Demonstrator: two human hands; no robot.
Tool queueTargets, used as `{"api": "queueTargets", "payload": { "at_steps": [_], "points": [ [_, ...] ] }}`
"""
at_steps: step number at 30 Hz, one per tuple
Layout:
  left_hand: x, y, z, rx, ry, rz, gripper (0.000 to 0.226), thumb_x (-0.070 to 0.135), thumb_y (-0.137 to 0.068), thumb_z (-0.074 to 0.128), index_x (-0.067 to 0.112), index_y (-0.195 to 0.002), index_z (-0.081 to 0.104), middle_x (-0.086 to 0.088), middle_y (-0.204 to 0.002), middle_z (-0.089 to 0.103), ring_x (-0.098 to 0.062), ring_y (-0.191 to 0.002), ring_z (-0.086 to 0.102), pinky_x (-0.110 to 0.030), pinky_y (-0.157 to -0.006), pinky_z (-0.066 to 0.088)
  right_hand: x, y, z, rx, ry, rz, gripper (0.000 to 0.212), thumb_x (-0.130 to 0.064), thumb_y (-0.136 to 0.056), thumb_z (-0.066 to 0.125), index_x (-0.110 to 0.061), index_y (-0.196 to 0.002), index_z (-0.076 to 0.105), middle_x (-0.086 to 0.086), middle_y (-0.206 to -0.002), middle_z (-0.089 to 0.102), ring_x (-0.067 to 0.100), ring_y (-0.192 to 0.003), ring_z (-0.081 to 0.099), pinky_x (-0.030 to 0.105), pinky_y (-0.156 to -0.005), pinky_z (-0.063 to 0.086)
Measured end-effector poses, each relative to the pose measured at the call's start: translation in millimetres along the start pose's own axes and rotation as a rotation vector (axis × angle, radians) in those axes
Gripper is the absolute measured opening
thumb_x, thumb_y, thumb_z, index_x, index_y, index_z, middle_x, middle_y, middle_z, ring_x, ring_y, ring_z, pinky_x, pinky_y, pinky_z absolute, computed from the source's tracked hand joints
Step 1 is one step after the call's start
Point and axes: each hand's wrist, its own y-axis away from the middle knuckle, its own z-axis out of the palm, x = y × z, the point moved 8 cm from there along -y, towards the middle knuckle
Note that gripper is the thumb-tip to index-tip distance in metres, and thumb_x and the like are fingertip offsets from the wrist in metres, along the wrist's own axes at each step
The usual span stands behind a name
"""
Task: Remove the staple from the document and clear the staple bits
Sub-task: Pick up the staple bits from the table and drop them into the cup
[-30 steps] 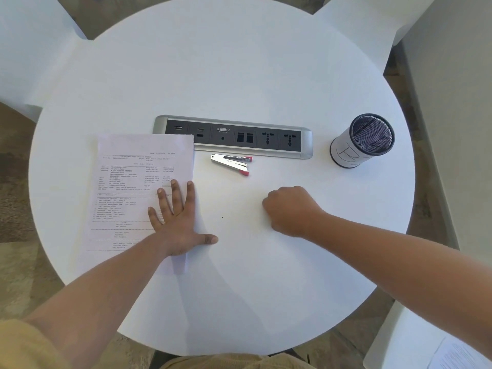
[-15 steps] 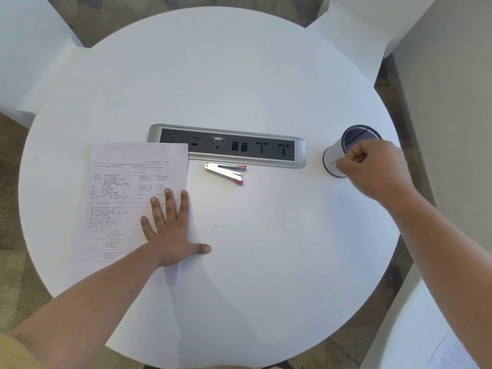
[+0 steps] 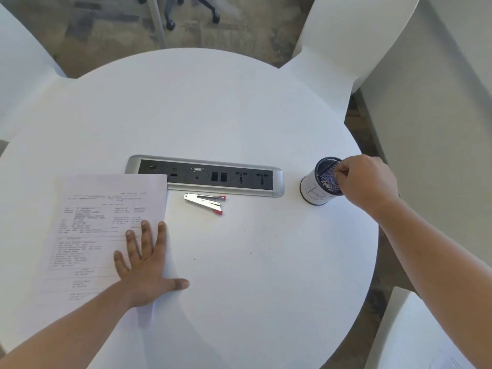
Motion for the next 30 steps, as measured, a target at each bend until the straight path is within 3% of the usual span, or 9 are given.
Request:
{"api": "queueTargets", "payload": {
  "at_steps": [4, 7, 11, 16, 19, 23, 26, 28, 30],
  "points": [
    [0.1, -0.5, 0.0, -0.004, 0.005, 0.0, 0.143, 0.067, -0.069, 0.075, 0.039, -0.13, -0.051, 0.006, -0.132, -0.066, -0.032, -0.134, -0.051, -0.06, -0.115, -0.017, -1.2, -0.4, -2.1, 0.033, -0.023, 0.011, 0.013, -0.016, -0.074, 0.056, -0.022, -0.074, 0.067, 0.002, -0.073, 0.067, 0.034, -0.072, 0.061, 0.033, -0.059, 0.051],
    [0.5, 0.0, -0.3, -0.009, 0.005, 0.002, 0.143, 0.066, -0.069, 0.075, 0.039, -0.13, -0.051, 0.005, -0.133, -0.065, -0.032, -0.134, -0.052, -0.06, -0.115, -0.018, -4.6, -0.7, -0.1, 0.025, -0.021, -0.012, 0.024, -0.015, -0.079, 0.052, -0.025, -0.082, 0.074, 0.004, -0.086, 0.067, 0.034, -0.079, 0.06, 0.032, -0.06, 0.049],
    [0.9, -0.2, -0.8, -0.01, 0.008, 0.008, 0.143, 0.066, -0.069, 0.076, 0.039, -0.13, -0.051, 0.005, -0.135, -0.065, -0.032, -0.133, -0.052, -0.061, -0.114, -0.018, -1.2, -2.2, 4.0, 0.007, -0.004, 0.012, 0.015, -0.028, -0.082, 0.057, -0.021, -0.077, 0.069, 0.005, -0.085, 0.062, 0.032, -0.078, 0.057, 0.03, -0.058, 0.042],
    [-1.3, -1.1, -0.1, -0.004, -0.004, 0.001, 0.144, 0.067, -0.068, 0.076, 0.039, -0.133, -0.049, 0.005, -0.137, -0.063, -0.032, -0.135, -0.051, -0.061, -0.115, -0.017, 2.4, -0.6, 13.3, -0.101, -0.019, 0.041, 0.02, -0.016, -0.081, 0.056, -0.026, -0.086, 0.072, 0.005, -0.093, 0.066, 0.03, -0.082, 0.058, 0.031, -0.061, 0.045],
    [-0.1, -1.0, 0.6, -0.001, -0.012, 0.0, 0.143, 0.067, -0.069, 0.075, 0.037, -0.134, -0.049, 0.004, -0.138, -0.062, -0.032, -0.135, -0.05, -0.061, -0.115, -0.017, 4.2, 1.4, 14.1, -0.107, -0.088, 0.085, 0.008, -0.032, -0.083, 0.064, -0.025, -0.082, 0.069, 0.001, -0.086, 0.066, 0.028, -0.081, 0.06, 0.032, -0.061, 0.049],
    [0.0, -3.0, 1.3, 0.001, -0.019, 0.006, 0.143, 0.069, -0.069, 0.074, 0.037, -0.137, -0.048, 0.003, -0.137, -0.063, -0.033, -0.134, -0.051, -0.062, -0.115, -0.016, -2.5, 9.0, 3.9, 0.051, -0.135, 0.025, 0.02, -0.023, -0.088, 0.05, -0.019, -0.083, 0.069, 0.004, -0.08, 0.067, 0.032, -0.076, 0.059, 0.033, -0.061, 0.048],
    [0.9, -2.6, 1.5, 0.002, -0.023, 0.017, 0.143, 0.068, -0.07, 0.074, 0.036, -0.137, -0.048, 0.003, -0.136, -0.063, -0.033, -0.134, -0.051, -0.061, -0.115, -0.018, -21.5, 28.6, -1.7, 0.128, -0.248, -0.009, 0.043, -0.038, -0.097, 0.041, -0.014, -0.072, 0.066, 0.001, -0.061, 0.058, 0.032, -0.068, 0.055, 0.037, -0.059, 0.045],
    [1.3, -2.3, 1.6, 0.004, -0.021, 0.024, 0.142, 0.067, -0.071, 0.074, 0.034, -0.137, -0.047, 0.002, -0.137, -0.063, -0.033, -0.134, -0.051, -0.061, -0.114, -0.018, -40.7, 49.5, 14.3, 0.058, -0.351, 0.001, 0.047, -0.045, -0.098, 0.037, -0.018, -0.083, 0.073, 0.003, -0.074, 0.067, 0.03, -0.076, 0.061, 0.037, -0.069, 0.049],
    [1.0, -2.9, 0.9, 0.005, -0.024, 0.027, 0.142, 0.068, -0.07, 0.074, 0.034, -0.138, -0.047, 0.0, -0.139, -0.062, -0.034, -0.134, -0.051, -0.062, -0.114, -0.018, -65.7, 75.9, 46.7, -0.063, -0.395, -0.028, 0.046, -0.046, -0.095, 0.034, -0.021, -0.098, 0.072, 0.006, -0.099, 0.073, 0.03, -0.095, 0.064, 0.039, -0.082, 0.051]
  ]
}}
